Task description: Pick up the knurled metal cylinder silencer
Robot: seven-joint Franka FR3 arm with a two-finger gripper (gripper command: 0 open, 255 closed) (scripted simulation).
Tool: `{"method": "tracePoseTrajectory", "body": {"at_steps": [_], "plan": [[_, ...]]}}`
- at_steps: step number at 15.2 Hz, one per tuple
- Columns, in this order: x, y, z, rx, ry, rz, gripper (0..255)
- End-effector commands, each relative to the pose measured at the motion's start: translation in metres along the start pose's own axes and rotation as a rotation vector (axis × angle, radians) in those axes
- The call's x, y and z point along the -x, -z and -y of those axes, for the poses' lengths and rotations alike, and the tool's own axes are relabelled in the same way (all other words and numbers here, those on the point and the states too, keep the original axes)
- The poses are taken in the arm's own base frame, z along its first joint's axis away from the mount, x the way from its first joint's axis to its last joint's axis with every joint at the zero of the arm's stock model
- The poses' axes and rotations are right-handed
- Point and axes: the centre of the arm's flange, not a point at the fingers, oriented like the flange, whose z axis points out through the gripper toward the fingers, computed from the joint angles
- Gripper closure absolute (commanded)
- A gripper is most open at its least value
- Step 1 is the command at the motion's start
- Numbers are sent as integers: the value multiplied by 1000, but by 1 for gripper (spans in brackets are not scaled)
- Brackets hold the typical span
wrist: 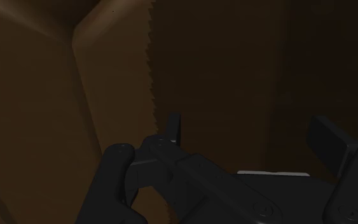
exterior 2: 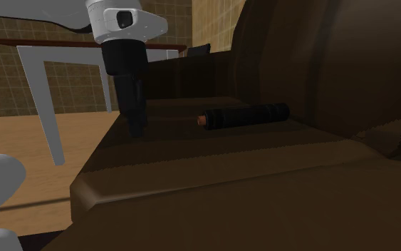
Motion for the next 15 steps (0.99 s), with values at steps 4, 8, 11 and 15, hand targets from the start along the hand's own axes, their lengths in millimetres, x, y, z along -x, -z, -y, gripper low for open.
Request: {"method": "tracePoseTrajectory", "body": {"at_steps": [4, 8, 11, 15], "plan": [[-39, 4, 6, -12, -6, 0, 0], [-90, 9, 14, -28, -13, 0, 0], [-129, 13, 20, -40, -19, 0, 0], [-180, 19, 27, -56, -27, 0, 0]]}}
